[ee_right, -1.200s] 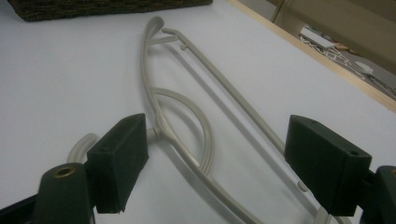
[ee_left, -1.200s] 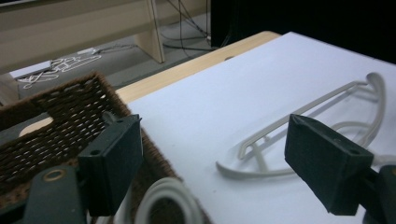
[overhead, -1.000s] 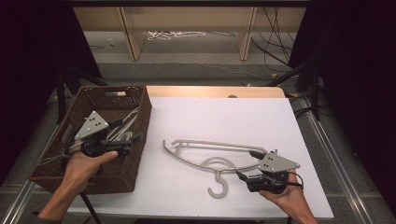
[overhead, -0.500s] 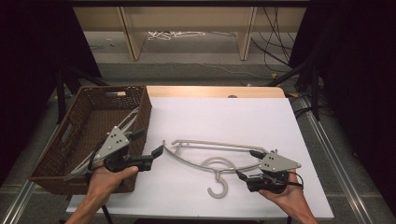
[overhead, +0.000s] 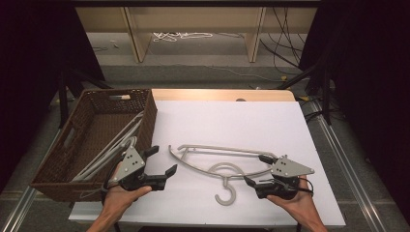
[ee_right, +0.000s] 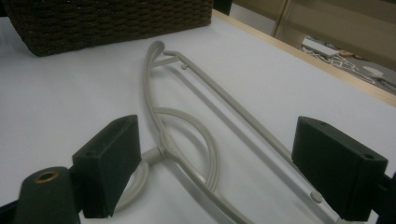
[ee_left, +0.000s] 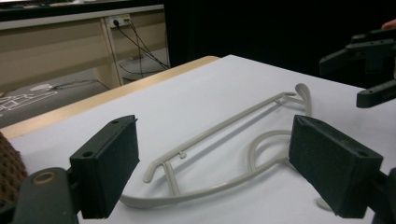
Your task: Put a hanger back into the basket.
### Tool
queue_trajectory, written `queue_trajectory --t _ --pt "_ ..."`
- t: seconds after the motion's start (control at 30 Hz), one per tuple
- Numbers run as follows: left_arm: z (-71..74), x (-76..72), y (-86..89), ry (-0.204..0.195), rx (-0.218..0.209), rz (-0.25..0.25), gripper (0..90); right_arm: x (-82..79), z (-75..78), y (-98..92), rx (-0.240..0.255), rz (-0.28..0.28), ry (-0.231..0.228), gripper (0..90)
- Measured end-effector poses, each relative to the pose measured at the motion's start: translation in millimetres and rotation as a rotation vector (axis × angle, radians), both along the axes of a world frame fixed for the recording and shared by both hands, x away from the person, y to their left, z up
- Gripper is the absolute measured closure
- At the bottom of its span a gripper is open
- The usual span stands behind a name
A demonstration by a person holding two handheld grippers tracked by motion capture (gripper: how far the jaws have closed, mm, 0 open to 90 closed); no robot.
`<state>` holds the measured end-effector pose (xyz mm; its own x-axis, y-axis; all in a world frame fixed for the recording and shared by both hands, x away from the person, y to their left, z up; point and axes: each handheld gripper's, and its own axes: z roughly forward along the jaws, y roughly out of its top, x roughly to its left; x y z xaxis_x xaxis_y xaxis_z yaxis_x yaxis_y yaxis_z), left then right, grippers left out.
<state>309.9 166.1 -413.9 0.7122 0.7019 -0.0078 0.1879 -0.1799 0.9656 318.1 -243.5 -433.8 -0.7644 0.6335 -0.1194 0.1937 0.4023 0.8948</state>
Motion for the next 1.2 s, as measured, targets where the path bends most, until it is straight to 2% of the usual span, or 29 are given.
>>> queue_trajectory --t 0.03,0.1,0.17,0.2,0.23,0.27,0.3,0.37,0.57,0.67,0.7,0.73,0.77,0.83,0.87,0.9,0.93,1.03,1.07,1.17,1.2 --pt "0.0 0.0 0.0 0.0 0.0 0.0 15.7 0.0 0.0 0.0 0.0 0.0 0.0 16.5" --pt "-6.5 -4.4 -1.0 -0.002 0.006 -0.01 15.6 -1.3 -0.5 0.1 0.03 0.004 0.016 16.4" --pt "-9.4 -6.0 -2.1 -0.012 0.007 -0.015 15.6 -1.5 0.2 -1.6 0.033 -0.003 -0.007 16.4" --pt "-11.2 -7.2 -2.4 -0.021 0.027 -0.029 15.6 -1.5 0.2 -1.6 0.033 -0.003 -0.007 16.4" --pt "-13.5 -8.1 -3.5 -0.016 0.024 -0.041 15.6 -1.7 0.3 -1.7 0.039 -0.008 -0.017 16.4" --pt "-15.1 -7.8 -4.2 -0.021 0.02 -0.049 15.6 -3.4 1.0 -1.9 0.053 -0.007 0.005 16.4" --pt "-16.7 -8.2 -4.4 -0.022 0.033 -0.046 15.6 -3.3 1.5 -2.9 0.061 -0.008 -0.012 16.4" --pt "-18.5 -8.1 -5.2 -0.014 0.027 -0.044 15.6 -3.1 1.5 -3.0 0.062 -0.007 -0.017 16.4" --pt "-25.2 -7.1 -5.3 0.008 0.029 -0.031 15.7 -3.1 0.5 -2.2 0.063 -0.012 -0.001 16.4" --pt "-26.0 -7.1 -4.1 -0.005 0.021 -0.03 15.6 -0.8 -0.4 -2.6 0.056 -0.014 -0.004 16.4" --pt "-26.4 -7.3 -3.8 -0.005 0.011 -0.032 15.6 0.7 -0.3 -2.9 0.048 -0.01 -0.012 16.5" --pt "-25.9 -7.5 -2.9 -0.012 0.022 -0.031 15.6 1.1 0.5 -2.9 0.042 -0.008 0.01 16.5" --pt "-26.0 -7.4 -2.6 -0.005 0.02 -0.028 15.7 6.4 0.5 -1.6 0.017 0.01 0.008 16.5" --pt "-26.1 -7.5 -2.2 -0.007 0.022 -0.028 15.7 8.0 0.5 -1.1 0.004 0.011 0.016 16.5" --pt "-26.0 -7.7 -1.8 -0.008 0.025 -0.032 15.7 13.8 0.0 1.1 -0.031 0.025 0.022 17.0" --pt "-26.0 -7.7 -1.8 -0.008 0.025 -0.032 15.7 13.8 0.0 1.1 -0.031 0.025 0.022 17.0" --pt "-26.1 -8.0 -1.6 -0.009 0.025 -0.033 15.7 19.6 0.4 2.1 -0.063 0.029 0.032 17.0" --pt "-27.8 -8.9 -0.6 -0.005 0.043 -0.041 15.7 24.1 0.4 3.2 -0.076 0.031 0.04 17.0" --pt "-28.0 -9.1 -0.3 -0.002 0.042 -0.039 15.6 25.9 0.9 3.5 -0.088 0.035 0.056 17.0" --pt "-26.9 -8.9 -0.5 -0.002 0.019 -0.041 15.6 32.5 -0.2 6.0 -0.125 0.054 0.066 18.9" --pt "-26.5 -9.2 -0.8 0.001 0.024 -0.04 15.6 36.7 -1.7 7.8 -0.149 0.065 0.084 19.2"
